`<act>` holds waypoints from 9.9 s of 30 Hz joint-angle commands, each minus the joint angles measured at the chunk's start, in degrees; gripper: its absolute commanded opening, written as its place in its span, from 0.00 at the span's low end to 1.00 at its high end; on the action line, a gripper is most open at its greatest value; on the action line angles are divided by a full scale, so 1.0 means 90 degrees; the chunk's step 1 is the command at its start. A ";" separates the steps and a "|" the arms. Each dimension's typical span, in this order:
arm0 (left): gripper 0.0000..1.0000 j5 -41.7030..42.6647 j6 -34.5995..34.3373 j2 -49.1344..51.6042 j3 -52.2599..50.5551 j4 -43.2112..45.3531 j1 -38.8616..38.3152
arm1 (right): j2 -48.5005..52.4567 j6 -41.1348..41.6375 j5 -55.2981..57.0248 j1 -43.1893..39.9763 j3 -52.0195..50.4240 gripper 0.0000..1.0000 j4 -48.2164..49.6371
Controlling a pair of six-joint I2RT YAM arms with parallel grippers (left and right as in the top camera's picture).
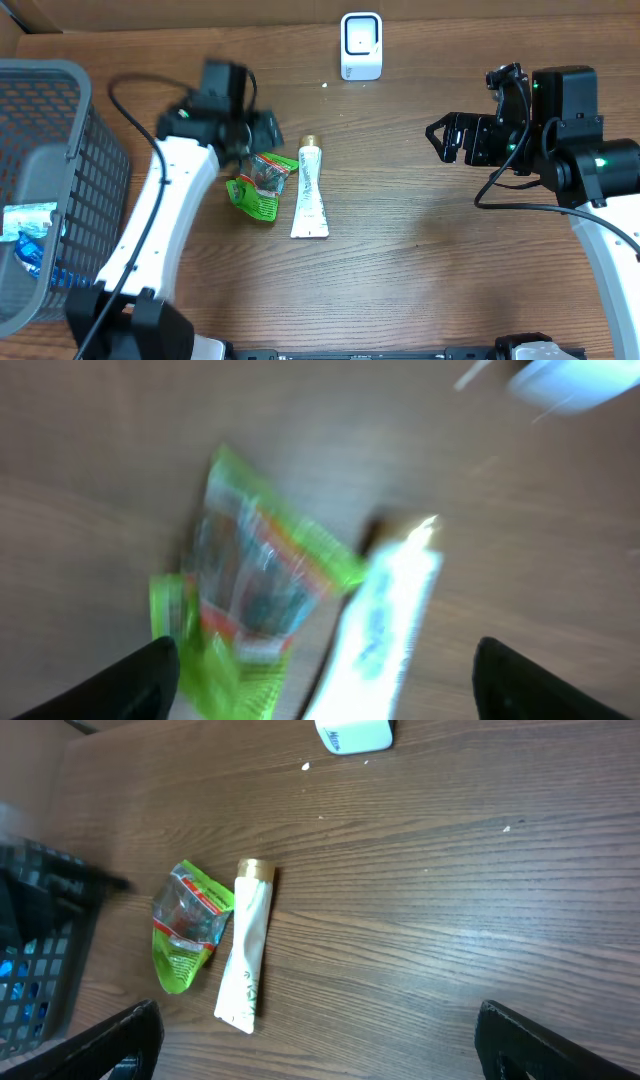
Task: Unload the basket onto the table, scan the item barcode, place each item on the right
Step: 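Carry the green snack bag out and drop it beside the tube, then reach the left gripper into the basket and grasp the blue packet, then carry the blue packet out and place it right of the tube, then reach the left gripper into the basket and grasp the mint wipes pack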
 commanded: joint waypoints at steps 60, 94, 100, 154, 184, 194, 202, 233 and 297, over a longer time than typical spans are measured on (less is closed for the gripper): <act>0.97 -0.0002 0.1977 -0.0209 -0.0894 0.0206 0.5809 | -0.0015 0.0000 -0.0015 0.0007 0.0182 1.00 0.0097; 1.00 -0.0767 0.1617 0.0437 -0.0005 -0.0347 0.5816 | -0.0015 0.0000 -0.0015 0.0007 0.0182 1.00 0.0085; 0.97 -0.0316 0.1467 0.0644 -0.0335 -0.0287 0.6081 | -0.0015 0.0000 -0.0017 0.0007 0.0182 1.00 0.0070; 0.04 0.0102 0.1523 0.0658 -0.2650 0.1277 0.6781 | 0.0022 0.0000 -0.0017 0.0007 0.0182 1.00 0.0024; 0.04 0.0532 0.2501 -0.2059 0.1739 -0.1661 0.3050 | 0.0022 0.0000 -0.0015 0.0007 0.0182 1.00 0.0027; 0.04 0.0226 0.1668 -0.1095 0.0340 -0.0758 0.0124 | 0.0022 0.0000 -0.0015 0.0007 0.0182 1.00 0.0029; 0.04 0.0231 0.0678 0.1003 0.0267 0.1083 -0.1702 | 0.0022 -0.0002 -0.0012 0.0007 0.0182 1.00 0.0044; 0.72 -0.0083 0.1120 0.1416 0.5015 -0.1897 -0.0954 | 0.0022 0.0000 -0.0015 0.0007 0.0182 1.00 0.0000; 0.95 -0.1158 0.0678 0.0748 -0.0760 0.1353 0.5389 | 0.0073 0.0000 -0.0012 0.0007 0.0182 1.00 -0.0056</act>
